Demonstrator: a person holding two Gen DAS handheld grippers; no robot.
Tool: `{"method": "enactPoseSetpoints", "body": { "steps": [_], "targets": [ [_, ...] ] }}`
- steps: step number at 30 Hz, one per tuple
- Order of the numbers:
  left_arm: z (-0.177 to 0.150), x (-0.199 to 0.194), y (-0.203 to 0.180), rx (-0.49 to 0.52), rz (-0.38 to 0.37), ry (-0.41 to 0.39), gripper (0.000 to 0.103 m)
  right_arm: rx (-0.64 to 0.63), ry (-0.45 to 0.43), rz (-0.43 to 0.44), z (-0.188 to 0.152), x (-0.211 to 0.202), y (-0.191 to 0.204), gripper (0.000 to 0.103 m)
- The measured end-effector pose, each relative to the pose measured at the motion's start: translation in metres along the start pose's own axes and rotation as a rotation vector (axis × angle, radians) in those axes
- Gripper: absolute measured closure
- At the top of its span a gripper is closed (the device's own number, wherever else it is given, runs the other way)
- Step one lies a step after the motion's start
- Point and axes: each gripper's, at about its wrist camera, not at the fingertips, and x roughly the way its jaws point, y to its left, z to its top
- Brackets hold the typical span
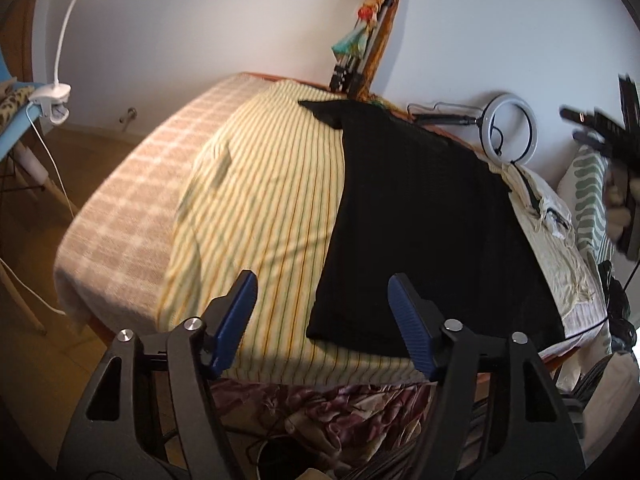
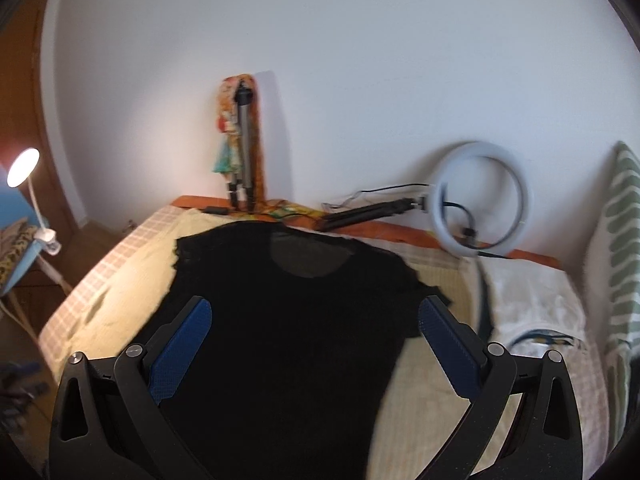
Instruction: Fold small clothes
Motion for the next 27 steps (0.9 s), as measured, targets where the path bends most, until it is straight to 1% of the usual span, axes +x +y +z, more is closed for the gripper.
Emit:
{"method": "enactPoseSetpoints", "body": {
  "steps": [1, 4, 7, 10, 11, 13, 15, 16, 17, 19, 20, 21, 22, 23, 24, 25, 26, 27],
  "targets": [
    [-0.003, 0.005, -0.001, -0.005, -0.006, 0.009, 0.041, -0.002, 0.014, 0.027, 0.006, 0.009, 0.010, 0.000],
    [-0.007, 0.019, 0.003, -0.037, -0.031, 0.033, 0.042, 0.013, 0.056, 0.091, 0.018, 0.029, 0.031, 0.000],
    [-0.011, 0.031, 0.007, -0.043, -0.044, 0.052, 0.043, 0.022, 0.106, 0.172, 0.029, 0.054, 0.063, 0.002],
    [-0.012, 0.039, 0.009, -0.024, -0.049, 0.062, 0.051, 0.011, 0.135, 0.229, 0.037, 0.075, 0.093, 0.003],
    [-0.012, 0.040, 0.009, -0.018, -0.049, 0.063, 0.051, 0.007, 0.143, 0.240, 0.039, 0.081, 0.101, 0.004],
    [-0.012, 0.043, 0.010, -0.018, -0.058, 0.062, 0.052, -0.005, 0.162, 0.248, 0.043, 0.096, 0.120, 0.008],
    [-0.011, 0.045, 0.011, -0.014, -0.065, 0.062, 0.052, -0.026, 0.174, 0.252, 0.048, 0.114, 0.137, 0.008],
    [-0.011, 0.047, 0.011, -0.009, -0.070, 0.062, 0.055, -0.027, 0.182, 0.258, 0.051, 0.121, 0.143, 0.008],
    [-0.011, 0.048, 0.010, -0.003, -0.075, 0.063, 0.061, -0.023, 0.192, 0.265, 0.053, 0.130, 0.149, 0.008],
    [-0.011, 0.052, 0.011, 0.003, -0.088, 0.067, 0.065, -0.013, 0.212, 0.273, 0.059, 0.150, 0.160, 0.009],
    [-0.011, 0.054, 0.011, 0.005, -0.092, 0.070, 0.070, -0.011, 0.219, 0.269, 0.062, 0.159, 0.165, 0.010],
    [-0.012, 0.056, 0.011, 0.005, -0.098, 0.076, 0.073, -0.012, 0.225, 0.262, 0.065, 0.167, 0.169, 0.014],
    [-0.013, 0.058, 0.011, 0.005, -0.106, 0.081, 0.078, -0.019, 0.238, 0.253, 0.068, 0.181, 0.177, 0.021],
    [-0.014, 0.060, 0.012, 0.004, -0.116, 0.084, 0.081, -0.021, 0.248, 0.250, 0.070, 0.193, 0.182, 0.022],
    [-0.015, 0.061, 0.012, 0.006, -0.120, 0.080, 0.082, -0.020, 0.258, 0.250, 0.072, 0.205, 0.188, 0.022],
    [-0.015, 0.061, 0.013, 0.012, -0.124, 0.073, 0.085, -0.016, 0.275, 0.253, 0.072, 0.220, 0.194, 0.022],
    [-0.015, 0.061, 0.013, 0.018, -0.129, 0.073, 0.091, -0.016, 0.285, 0.252, 0.072, 0.230, 0.198, 0.022],
    [-0.015, 0.063, 0.014, 0.020, -0.140, 0.077, 0.093, -0.021, 0.302, 0.242, 0.071, 0.246, 0.204, 0.022]
  ]
}}
